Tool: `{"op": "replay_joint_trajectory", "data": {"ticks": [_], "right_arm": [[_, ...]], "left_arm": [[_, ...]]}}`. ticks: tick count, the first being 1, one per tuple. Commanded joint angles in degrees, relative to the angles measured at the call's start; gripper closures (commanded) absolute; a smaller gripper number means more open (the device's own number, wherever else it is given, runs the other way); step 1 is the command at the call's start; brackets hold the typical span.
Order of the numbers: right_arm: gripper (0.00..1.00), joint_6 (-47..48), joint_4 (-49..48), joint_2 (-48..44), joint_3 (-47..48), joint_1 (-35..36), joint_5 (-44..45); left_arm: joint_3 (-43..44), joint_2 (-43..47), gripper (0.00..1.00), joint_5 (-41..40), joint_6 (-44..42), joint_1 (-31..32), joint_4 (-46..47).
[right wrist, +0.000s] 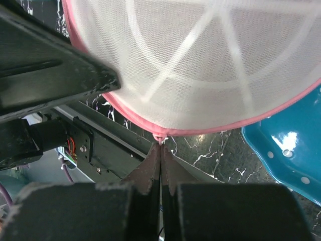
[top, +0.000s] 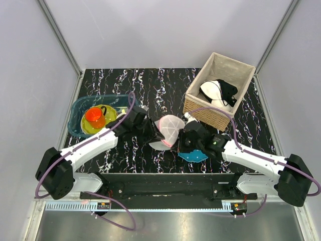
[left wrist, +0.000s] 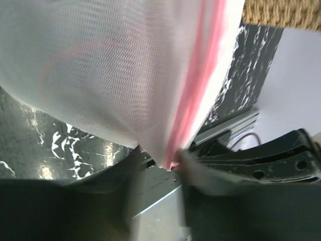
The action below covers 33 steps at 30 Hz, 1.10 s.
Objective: Unzip the laundry bag and remove the bra
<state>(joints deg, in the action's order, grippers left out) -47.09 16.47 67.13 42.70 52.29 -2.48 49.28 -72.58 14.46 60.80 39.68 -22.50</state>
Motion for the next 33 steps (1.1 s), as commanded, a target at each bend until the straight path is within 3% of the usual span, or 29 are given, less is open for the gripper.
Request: {"op": "replay_joint_trajectory", "data": {"ticks": [1,2,10,18,21,22,23,27,33], "right_arm": [[1.00,1.1,2.1,-3.0,0.6,0.4,1.7],[1.00,1.2,3.1,-3.6,0.1,0.5,2.0],[1.00,2.2,13.8,-12.8,-6.6,0.4,10.2],[1.00,1.3,7.6,-9.3,-3.2,0.4,3.9],[1.00,1.8,5.2,-6.4,0.2,0.5,2.7],[1.00,2.2,4.5,-5.6,1.9,0.5,2.7],[1.00,2.2,4.2,-5.1,2.6,0.5,2.7],[1.00,2.5,2.4,-2.5,4.6,0.4,2.7],[1.00,3.1,0.8,-0.7,3.9,0.4,0.2]], "left_arm": [[4.4,-1.3,0.90,0.9,0.4,0.2,4.1],[5.1,-0.8,1.00,0.2,-0.2,-0.3,2.8],[13.5,2.8,1.00,-1.2,-7.7,-8.0,-7.7],[23.8,-6.9,1.00,-1.3,-13.6,-8.9,-11.6],[27.5,-10.8,0.61,0.5,-15.4,-8.9,-13.5],[27.7,-10.7,0.39,0.8,-15.9,-8.7,-14.1],[27.5,-9.1,0.29,0.7,-15.9,-8.7,-14.3],[24.0,-0.8,0.04,-1.9,-13.9,-8.0,-15.1],[8.0,13.3,0.01,-2.9,-3.4,-3.6,-9.9]]}}
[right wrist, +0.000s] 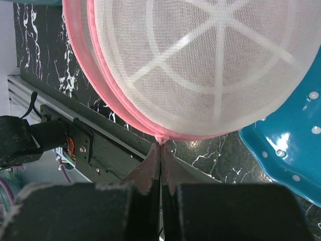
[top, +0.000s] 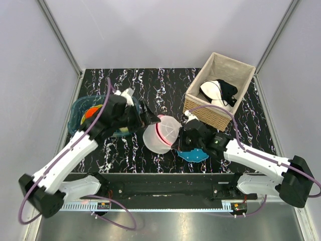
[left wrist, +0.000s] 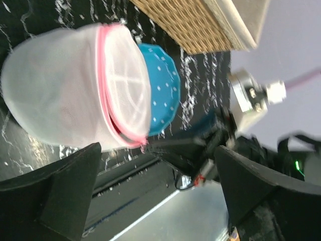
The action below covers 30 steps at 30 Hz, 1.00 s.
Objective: Unzip the laundry bag and remove the bra
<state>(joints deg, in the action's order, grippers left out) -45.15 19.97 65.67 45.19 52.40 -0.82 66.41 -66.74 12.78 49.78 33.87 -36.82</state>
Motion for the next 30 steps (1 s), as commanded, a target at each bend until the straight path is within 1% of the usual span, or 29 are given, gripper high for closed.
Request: {"op": "replay_joint_trajectory", "data": {"ticks": [1,2,4,6,8,11,12,14,15,16,17,18,22,27,30], "right_arm": [[1.00,1.3,-2.9,1.0,1.3,0.3,-1.6],[1.00,1.3,-2.9,1.4,1.2,0.3,-1.8],[1.00,1.3,-3.1,1.7,0.9,0.3,-2.1],[1.00,1.2,-3.4,2.0,0.8,0.3,-2.7],[1.00,1.3,-3.4,2.3,0.8,0.4,-2.9],[1.00,1.4,-3.0,2.0,0.7,0.3,-2.8],[1.00,1.3,-2.7,1.9,0.6,0.3,-2.6],[1.00,1.1,-2.4,1.3,0.3,0.3,-2.9],[1.00,0.9,-1.8,0.9,0.3,0.3,-2.9],[1.00,0.8,-1.5,0.4,0.2,0.4,-2.9],[1.00,0.6,-1.2,-0.7,-0.1,0.3,-2.5],[1.00,0.6,-0.2,-1.3,-0.9,0.3,-2.4],[1.00,0.2,2.3,-4.5,-4.3,0.3,-1.9],[1.00,-0.7,3.1,-6.6,-11.0,0.3,-2.8],[1.00,-1.1,2.6,-7.4,-10.3,0.3,-3.0]], "left_arm": [[-10.9,8.5,0.01,-1.1,8.9,3.6,6.0],[-13.0,9.4,0.01,-0.7,10.1,4.2,8.8],[-16.8,10.4,0.01,-0.4,12.5,5.2,11.5],[-17.8,8.4,0.01,0.5,13.2,5.6,13.9],[-17.0,6.3,0.01,0.4,12.9,6.4,14.5],[-14.5,1.4,0.10,0.7,12.3,6.9,15.5],[-13.8,0.4,0.15,0.6,11.7,7.1,15.5],[-11.9,-1.6,0.30,1.0,11.0,7.2,15.5],[-11.5,-2.0,0.43,0.6,10.3,7.2,15.2],[-11.0,-2.0,0.80,-0.3,9.8,7.1,13.4],[-9.6,-1.8,0.94,-2.4,9.5,6.9,12.1],[-9.1,-1.7,1.00,-2.9,8.7,6.4,10.8],[-8.2,-0.1,1.00,-3.3,7.6,3.8,9.6],[-7.8,-0.7,1.00,-1.7,7.1,2.7,10.0],[-8.8,-0.8,1.00,-1.7,7.3,2.6,10.8]]}}
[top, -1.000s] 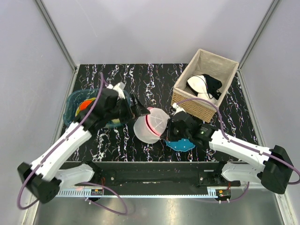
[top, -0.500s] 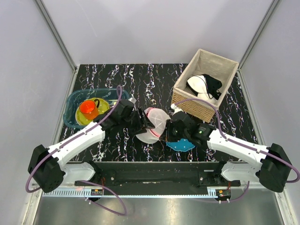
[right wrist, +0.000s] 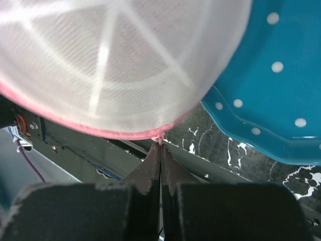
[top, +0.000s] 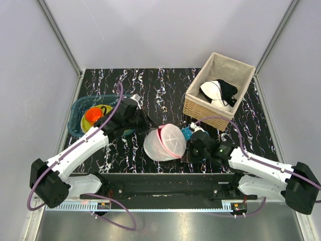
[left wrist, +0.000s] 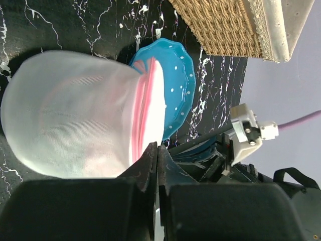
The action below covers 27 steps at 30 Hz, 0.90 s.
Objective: Unzip the laundry bag and remove the bra
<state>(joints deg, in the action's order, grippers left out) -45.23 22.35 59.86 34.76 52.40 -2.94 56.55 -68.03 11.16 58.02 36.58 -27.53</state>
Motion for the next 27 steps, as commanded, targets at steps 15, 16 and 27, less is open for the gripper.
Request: {"op": "replay_joint_trajectory", "data": {"ticks": [15,16,27], "right_arm": [[1.00,1.5,-2.1,3.9,10.8,0.3,-1.3],[1.00,1.6,-2.3,4.6,11.1,0.3,-1.6],[1.00,1.8,-3.5,7.1,13.1,0.3,-3.3]], "left_arm": [[0.9,11.2,0.09,-17.7,7.8,16.0,-12.6],[-0.2,12.5,0.02,-19.0,9.6,16.6,-13.5],[-6.5,6.8,0.04,-17.4,13.7,20.2,-3.6]]}}
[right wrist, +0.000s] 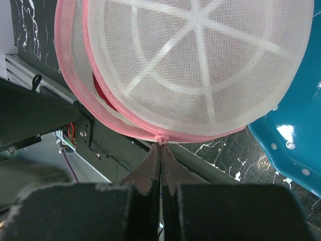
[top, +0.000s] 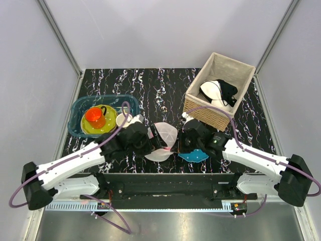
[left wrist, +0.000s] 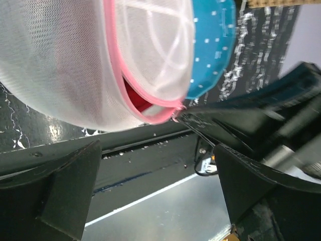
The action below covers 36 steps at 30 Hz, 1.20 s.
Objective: Unzip the laundry bag and remove the bra
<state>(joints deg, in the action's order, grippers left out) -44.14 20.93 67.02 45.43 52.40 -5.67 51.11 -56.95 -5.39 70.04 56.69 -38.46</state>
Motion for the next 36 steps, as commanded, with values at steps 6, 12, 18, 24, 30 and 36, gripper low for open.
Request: {"op": "replay_joint_trajectory", "data": {"ticks": [6,12,18,24,30,36], "right_arm": [[1.00,0.6,-1.5,-0.6,2.2,0.3,-0.6],[1.00,1.6,1.4,-3.3,0.4,0.3,1.6],[1.00,0.7,1.7,-5.8,-8.3,0.2,2.7],[1.00,-0.7,1.0,-7.6,-9.7,0.2,4.0],[1.00,0.8,0.3,-5.5,-8.1,0.1,3.5],[0.42,1.4,4.9,-5.9,-3.3,0.2,7.8]], "left_arm": [[-2.6,-7.4,0.36,-1.9,1.9,-2.3,13.8],[0.7,-8.6,1.00,-1.7,-1.0,-4.7,10.2],[-0.5,-4.8,1.00,-0.7,-3.5,-8.9,9.4],[0.4,-3.9,1.00,0.2,-6.7,-12.1,8.3],[3.1,-5.4,1.00,2.0,-8.3,-12.9,8.1],[0.0,-6.1,1.00,4.9,-8.1,-12.9,10.2]]}}
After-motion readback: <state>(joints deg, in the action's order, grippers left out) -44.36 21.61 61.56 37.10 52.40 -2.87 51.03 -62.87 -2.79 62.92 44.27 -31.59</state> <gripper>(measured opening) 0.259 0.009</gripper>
